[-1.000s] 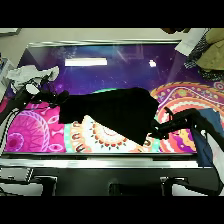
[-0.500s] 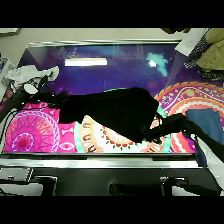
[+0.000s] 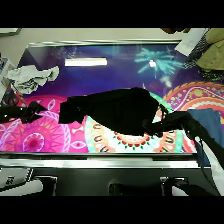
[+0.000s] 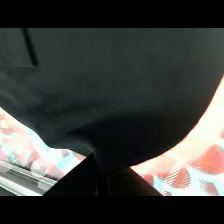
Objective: Fold the clothes and pants, and hang the long-sleeved shirts on hangers.
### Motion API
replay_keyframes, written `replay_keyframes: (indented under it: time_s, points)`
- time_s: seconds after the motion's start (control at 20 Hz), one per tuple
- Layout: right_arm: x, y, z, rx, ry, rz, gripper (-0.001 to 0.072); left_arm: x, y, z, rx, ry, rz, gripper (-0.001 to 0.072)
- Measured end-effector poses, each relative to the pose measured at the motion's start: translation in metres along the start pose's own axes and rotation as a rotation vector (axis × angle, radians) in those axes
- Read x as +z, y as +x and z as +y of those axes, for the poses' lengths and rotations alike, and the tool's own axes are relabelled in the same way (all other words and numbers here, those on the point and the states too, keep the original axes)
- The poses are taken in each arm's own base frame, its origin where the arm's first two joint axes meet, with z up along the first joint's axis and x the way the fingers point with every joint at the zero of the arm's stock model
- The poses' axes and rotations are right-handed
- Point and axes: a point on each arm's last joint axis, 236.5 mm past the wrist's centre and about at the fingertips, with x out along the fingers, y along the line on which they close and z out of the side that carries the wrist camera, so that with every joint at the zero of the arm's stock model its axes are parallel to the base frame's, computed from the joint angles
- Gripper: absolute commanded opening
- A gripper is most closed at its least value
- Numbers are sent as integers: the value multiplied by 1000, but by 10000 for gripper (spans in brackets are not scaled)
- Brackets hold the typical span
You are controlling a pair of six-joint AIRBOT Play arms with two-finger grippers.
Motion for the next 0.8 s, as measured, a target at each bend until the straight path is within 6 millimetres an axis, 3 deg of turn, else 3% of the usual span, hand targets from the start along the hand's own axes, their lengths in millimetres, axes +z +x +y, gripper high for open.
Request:
replay_keyframes:
  time_s: [0.45, 0.8]
  points:
    - [4, -6, 8, 19, 13, -27, 30, -22, 36, 4, -115, -6, 34, 531]
    - [15, -16, 17, 34, 12, -99, 29, -43, 74, -18, -155, -5, 109, 531]
